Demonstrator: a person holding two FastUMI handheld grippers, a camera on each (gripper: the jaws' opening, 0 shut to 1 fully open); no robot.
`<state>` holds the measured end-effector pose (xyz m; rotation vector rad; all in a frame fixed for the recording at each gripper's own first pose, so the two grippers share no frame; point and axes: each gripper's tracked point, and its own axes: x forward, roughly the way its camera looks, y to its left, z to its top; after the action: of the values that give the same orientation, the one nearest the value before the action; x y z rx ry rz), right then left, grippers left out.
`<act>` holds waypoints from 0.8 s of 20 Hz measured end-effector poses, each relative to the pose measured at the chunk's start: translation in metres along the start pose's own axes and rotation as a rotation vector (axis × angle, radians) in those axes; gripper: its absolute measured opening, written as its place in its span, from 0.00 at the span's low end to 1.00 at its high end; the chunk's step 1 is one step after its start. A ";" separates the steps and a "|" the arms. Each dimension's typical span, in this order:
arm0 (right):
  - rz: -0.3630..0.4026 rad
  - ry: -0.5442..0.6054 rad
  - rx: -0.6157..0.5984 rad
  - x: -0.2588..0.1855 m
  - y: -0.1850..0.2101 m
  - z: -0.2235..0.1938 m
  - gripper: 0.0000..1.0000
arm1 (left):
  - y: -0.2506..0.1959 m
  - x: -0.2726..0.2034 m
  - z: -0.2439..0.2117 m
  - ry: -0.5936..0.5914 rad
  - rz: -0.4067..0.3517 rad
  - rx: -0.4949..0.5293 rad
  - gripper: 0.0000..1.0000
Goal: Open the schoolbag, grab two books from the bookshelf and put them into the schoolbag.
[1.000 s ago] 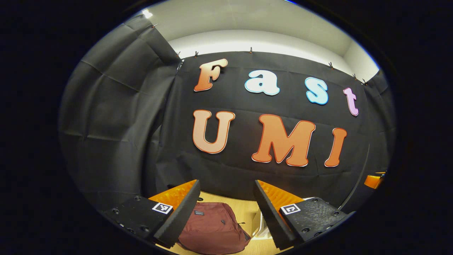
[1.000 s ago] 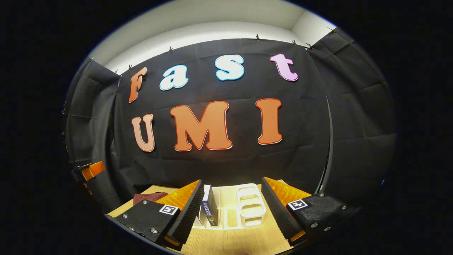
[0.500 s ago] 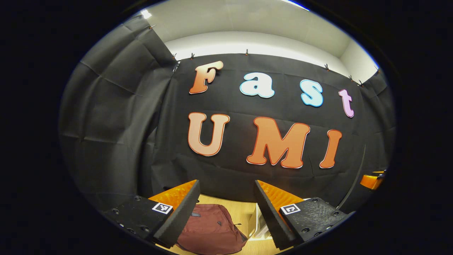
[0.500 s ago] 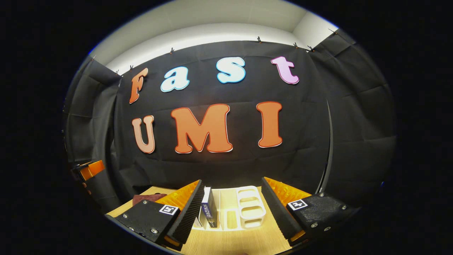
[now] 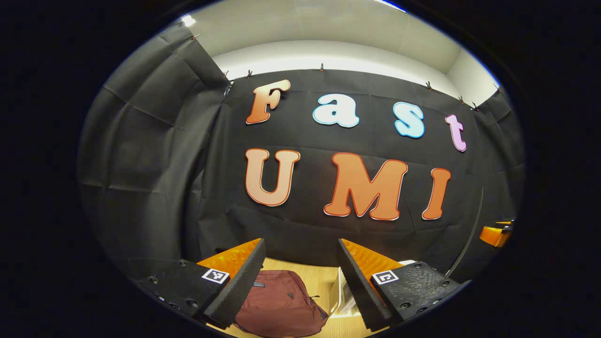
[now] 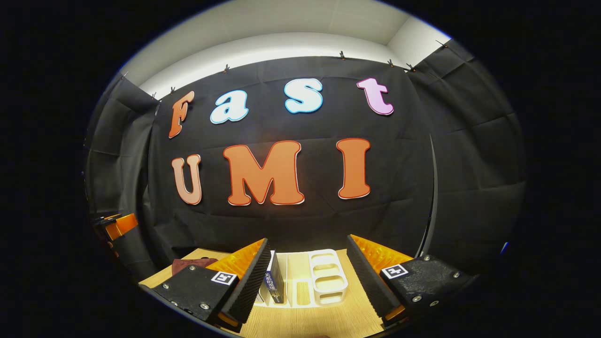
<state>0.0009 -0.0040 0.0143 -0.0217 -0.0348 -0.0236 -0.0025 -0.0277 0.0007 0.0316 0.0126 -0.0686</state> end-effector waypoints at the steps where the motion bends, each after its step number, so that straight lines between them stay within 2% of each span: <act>1: -0.003 0.001 0.002 0.001 -0.001 -0.001 1.00 | -0.002 0.000 0.000 0.002 -0.006 0.001 0.94; 12: -0.002 0.020 -0.002 0.004 0.002 -0.007 1.00 | -0.005 0.003 0.003 -0.005 -0.010 0.046 0.94; 13: -0.004 0.024 -0.012 0.004 0.001 -0.009 0.96 | -0.005 0.003 0.003 -0.006 -0.009 0.043 0.94; 16: 0.006 0.034 -0.009 0.001 0.004 -0.011 1.00 | -0.004 0.004 0.001 -0.001 -0.013 0.013 0.94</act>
<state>0.0021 0.0000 0.0037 -0.0300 -0.0002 -0.0178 0.0014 -0.0318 0.0015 0.0445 0.0111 -0.0817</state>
